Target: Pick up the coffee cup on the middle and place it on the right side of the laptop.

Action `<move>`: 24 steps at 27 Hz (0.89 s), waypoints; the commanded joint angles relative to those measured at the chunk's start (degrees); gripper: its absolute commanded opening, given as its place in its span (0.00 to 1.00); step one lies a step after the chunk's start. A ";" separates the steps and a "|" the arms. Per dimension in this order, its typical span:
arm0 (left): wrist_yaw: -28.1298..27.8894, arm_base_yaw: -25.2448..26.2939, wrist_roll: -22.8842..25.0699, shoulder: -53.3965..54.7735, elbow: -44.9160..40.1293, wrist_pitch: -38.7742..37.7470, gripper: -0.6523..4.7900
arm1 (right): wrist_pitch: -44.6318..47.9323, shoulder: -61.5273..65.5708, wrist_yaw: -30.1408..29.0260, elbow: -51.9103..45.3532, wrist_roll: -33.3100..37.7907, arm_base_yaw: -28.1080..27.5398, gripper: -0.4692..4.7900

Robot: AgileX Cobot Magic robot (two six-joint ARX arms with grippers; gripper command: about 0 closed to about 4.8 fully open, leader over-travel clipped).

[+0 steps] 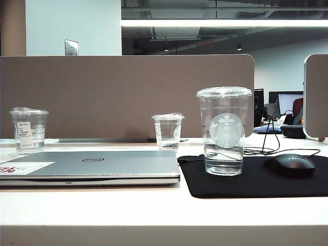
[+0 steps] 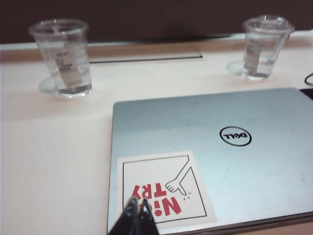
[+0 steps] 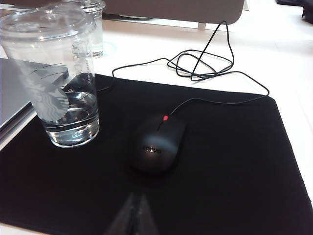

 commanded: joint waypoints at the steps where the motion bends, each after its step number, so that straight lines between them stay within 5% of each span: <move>1: -0.33 0.09 2.03 -0.02 0.20 1.81 0.11 | 8.04 0.00 0.13 -2.56 0.22 -0.04 0.08; 24: -2.58 0.02 4.33 -0.04 0.28 8.83 0.11 | 9.38 -0.02 1.86 -3.69 0.02 0.00 0.08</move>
